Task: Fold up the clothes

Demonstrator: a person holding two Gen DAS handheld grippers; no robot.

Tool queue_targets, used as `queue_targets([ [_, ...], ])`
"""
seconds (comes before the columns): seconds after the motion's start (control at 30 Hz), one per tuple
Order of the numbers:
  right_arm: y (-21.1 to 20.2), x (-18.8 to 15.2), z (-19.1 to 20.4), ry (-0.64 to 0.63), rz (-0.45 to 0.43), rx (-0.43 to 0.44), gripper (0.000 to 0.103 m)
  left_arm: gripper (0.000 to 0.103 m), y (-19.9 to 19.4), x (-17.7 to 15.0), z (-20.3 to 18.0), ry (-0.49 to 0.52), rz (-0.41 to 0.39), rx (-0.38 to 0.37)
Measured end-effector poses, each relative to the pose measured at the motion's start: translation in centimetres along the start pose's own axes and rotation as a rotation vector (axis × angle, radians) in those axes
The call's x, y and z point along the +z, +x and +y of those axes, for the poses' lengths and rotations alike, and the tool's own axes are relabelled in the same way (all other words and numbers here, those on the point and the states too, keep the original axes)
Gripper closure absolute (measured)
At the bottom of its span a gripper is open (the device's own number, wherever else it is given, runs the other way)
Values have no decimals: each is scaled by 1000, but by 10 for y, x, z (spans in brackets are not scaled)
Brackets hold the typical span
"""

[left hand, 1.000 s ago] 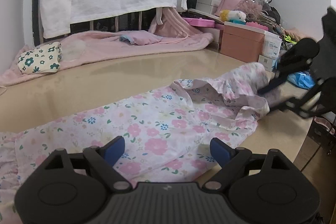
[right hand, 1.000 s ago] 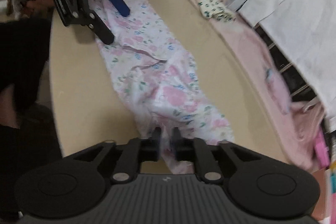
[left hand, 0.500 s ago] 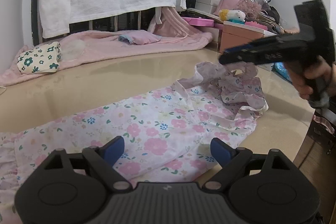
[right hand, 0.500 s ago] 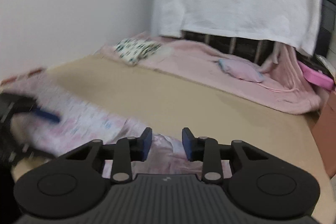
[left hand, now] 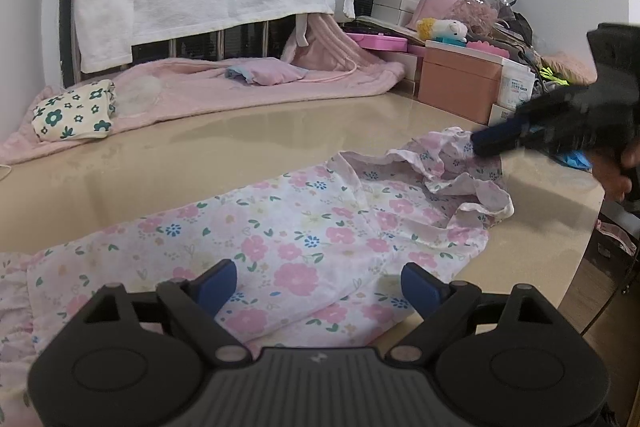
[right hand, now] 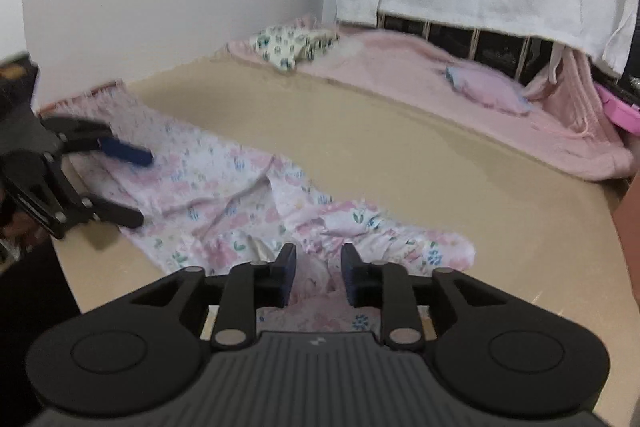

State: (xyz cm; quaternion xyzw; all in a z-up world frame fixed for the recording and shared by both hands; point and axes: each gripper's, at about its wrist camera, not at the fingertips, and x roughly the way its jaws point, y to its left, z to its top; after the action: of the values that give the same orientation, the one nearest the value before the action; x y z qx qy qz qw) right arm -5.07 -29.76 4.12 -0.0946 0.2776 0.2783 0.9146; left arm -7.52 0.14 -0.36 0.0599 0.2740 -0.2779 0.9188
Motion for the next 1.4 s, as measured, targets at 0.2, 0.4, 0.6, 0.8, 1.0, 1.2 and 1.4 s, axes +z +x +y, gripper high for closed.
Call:
queue_targets([
  [0.2,21,29,-25,268,-91,-57,83,14,0,0,0,-2,-1,0],
  [0.4,38,-9,0,205,109,-222,88,14,0,0,-1,5,1,-1],
  [0.6,-23,-23,15,439,-137,-385,30,14,1,0,-2,13,6,-4],
  [0.8,9,-48,10,707,-120,-525,51,16,-3,3,-2,-41,19,6],
  [1.0,29,-46,33,527,-94,-636,87,15,-51,9,19,-140,-22,106],
  [1.2,13,-4,70,350,-211,-569,96,17,-84,-1,62,-199,2,375],
  [1.4,52,44,162,141,-211,-346,96,16,-92,-13,90,-296,3,452],
])
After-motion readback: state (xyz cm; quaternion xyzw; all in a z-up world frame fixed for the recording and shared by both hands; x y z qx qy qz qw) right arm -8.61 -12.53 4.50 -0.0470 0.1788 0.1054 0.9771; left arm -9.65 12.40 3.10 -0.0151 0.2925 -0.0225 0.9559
